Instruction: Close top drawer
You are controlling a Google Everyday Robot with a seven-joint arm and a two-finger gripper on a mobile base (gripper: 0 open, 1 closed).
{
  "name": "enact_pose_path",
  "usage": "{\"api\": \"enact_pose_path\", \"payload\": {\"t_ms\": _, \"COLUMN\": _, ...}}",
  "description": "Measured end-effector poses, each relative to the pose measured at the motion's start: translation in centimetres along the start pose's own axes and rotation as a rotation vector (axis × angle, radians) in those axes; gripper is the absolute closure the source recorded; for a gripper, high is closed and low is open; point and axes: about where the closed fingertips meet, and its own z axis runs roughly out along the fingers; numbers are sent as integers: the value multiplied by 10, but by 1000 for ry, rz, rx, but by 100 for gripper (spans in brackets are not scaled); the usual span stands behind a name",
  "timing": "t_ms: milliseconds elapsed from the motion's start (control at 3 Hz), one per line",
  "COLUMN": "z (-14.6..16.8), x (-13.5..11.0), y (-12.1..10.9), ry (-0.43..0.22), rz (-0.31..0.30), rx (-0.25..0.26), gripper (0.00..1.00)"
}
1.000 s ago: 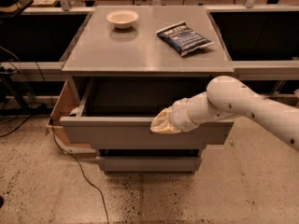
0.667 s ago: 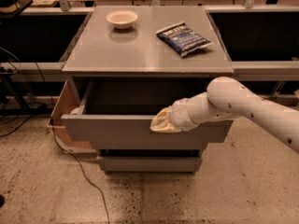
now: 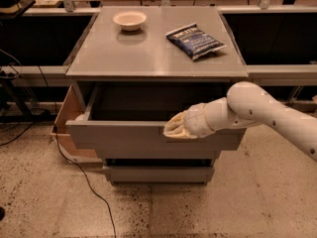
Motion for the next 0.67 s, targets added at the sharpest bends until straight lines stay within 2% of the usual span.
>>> {"api": "enact_pose_path", "payload": {"t_ms": 333, "z": -16, "x": 7, "y": -10, "ry": -43, "rz": -52, "rx": 61, "gripper": 100}}
{"api": "enact_pose_path", "payload": {"t_ms": 667, "z": -32, "x": 15, "y": -16, "ry": -88, "rz": -89, "rx": 101, "gripper": 100}}
